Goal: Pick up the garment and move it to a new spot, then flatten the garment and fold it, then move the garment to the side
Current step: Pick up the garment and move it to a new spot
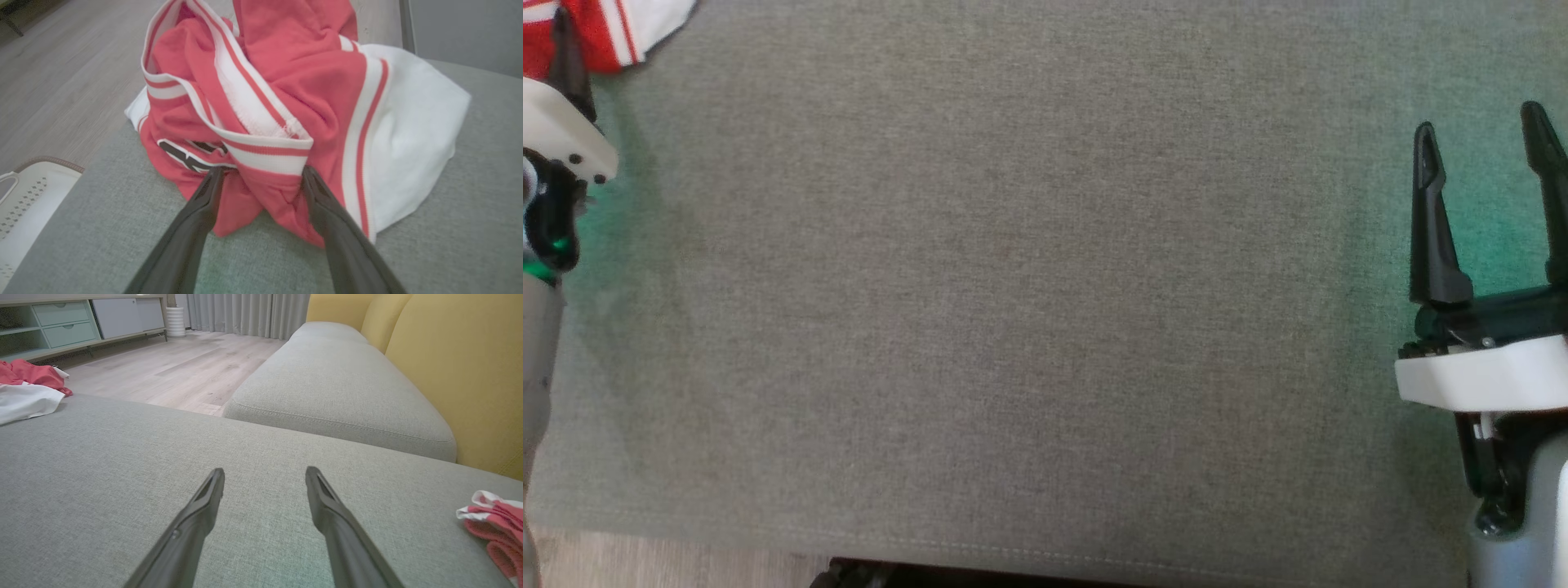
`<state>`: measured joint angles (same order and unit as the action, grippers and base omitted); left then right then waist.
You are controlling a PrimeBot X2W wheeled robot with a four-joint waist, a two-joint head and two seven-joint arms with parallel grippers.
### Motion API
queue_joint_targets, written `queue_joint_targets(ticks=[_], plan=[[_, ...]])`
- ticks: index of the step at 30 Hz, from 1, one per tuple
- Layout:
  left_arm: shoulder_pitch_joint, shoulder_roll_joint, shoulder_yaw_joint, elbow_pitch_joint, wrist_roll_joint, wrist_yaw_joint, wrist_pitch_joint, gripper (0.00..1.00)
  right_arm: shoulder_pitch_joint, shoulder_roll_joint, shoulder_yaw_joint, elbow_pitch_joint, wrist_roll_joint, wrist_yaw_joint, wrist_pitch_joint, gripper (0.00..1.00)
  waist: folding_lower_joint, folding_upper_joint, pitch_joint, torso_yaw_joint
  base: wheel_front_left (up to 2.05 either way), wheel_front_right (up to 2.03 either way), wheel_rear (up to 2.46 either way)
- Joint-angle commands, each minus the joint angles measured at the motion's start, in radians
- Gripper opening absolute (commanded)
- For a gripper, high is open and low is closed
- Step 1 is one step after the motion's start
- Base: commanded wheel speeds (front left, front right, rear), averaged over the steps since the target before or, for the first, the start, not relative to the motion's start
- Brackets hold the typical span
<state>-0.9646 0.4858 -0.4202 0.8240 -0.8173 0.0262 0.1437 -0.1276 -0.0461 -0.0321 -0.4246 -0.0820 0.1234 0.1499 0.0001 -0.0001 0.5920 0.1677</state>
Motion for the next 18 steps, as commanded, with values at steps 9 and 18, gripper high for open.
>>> queue_joint_targets(ticks=[9,18], plan=[[-0.091,0.06,0.058,0.09,0.009,0.019,-0.112,0.62,-0.007,-0.004,0.014,-0.049,-0.008,0.007,-0.013,1.0,-0.0001,0.0001,0.029,-0.021,0.0,0.0,0.0],[-0.143,0.079,0.056,0.165,0.03,-0.007,-0.21,0.0,-0.017,-0.004,0.013,0.001,0.012,0.007,-0.047,1.0,-0.0001,0.0001,-0.02,-0.029,0.0,0.0,0.0]])
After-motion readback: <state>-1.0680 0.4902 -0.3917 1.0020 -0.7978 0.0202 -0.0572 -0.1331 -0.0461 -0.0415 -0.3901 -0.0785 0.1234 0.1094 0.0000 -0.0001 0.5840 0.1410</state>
